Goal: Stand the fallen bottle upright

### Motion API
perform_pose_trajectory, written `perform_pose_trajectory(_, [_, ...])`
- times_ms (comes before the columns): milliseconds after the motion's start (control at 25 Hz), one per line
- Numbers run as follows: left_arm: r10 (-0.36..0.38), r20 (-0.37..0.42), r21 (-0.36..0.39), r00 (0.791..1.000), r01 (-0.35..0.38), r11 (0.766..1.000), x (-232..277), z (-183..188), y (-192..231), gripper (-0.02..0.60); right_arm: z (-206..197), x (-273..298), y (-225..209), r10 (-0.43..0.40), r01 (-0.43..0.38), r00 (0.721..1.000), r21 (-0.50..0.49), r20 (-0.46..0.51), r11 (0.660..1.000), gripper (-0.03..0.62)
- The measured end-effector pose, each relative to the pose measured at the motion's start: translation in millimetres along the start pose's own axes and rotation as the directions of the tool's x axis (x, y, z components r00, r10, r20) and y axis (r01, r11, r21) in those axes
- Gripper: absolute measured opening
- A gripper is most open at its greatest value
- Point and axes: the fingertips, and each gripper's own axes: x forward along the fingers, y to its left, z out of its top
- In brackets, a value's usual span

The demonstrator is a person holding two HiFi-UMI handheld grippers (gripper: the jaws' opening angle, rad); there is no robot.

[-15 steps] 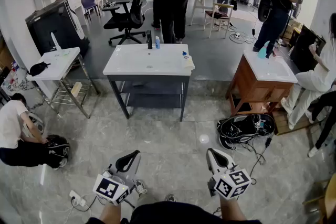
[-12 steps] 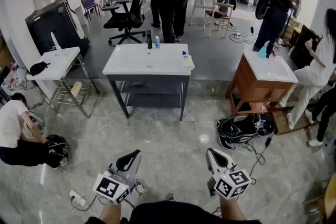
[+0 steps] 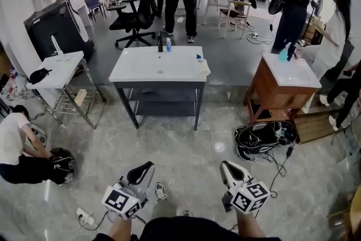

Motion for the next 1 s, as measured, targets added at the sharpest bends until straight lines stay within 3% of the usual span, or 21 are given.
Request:
perform_pose_trajectory(200, [-0.038, -0.016, -0.036, 0.999, 0.038, 0.999, 29, -9, 36, 0.044, 3, 43, -6, -0.017, 0.017, 1.0, 0.024, -0.011, 1.0, 0.089])
perform_pose_trajectory(280, [-0.056, -0.032, -0.044, 0.998, 0.054, 0.998, 40, -10, 55, 0.185, 8, 64, -8, -0.029, 0.029, 1.0, 0.03, -0.01, 0.999, 0.13])
perform_pose_trajectory(400, [-0.084, -0.039, -0.036, 0.996, 0.083, 0.996, 53, -5, 88, 0.228, 21, 98, -6, -0.046, 0.047, 0.999, 0.028, -0.004, 0.999, 0.172])
perform_pose_trajectory(720, [-0.122, -0.047, -0.016, 0.991, 0.122, 0.992, 85, 7, 176, 0.247, 43, 185, -5, -0.09, 0.089, 0.996, 0.041, 0.019, 0.995, 0.209])
perform_pose_trajectory(1000, [-0.156, -0.047, -0.056, 0.987, 0.153, 0.987, 111, 10, 238, 0.25, 51, 238, 0, -0.14, 0.138, 0.99, 0.059, 0.035, 0.989, 0.218])
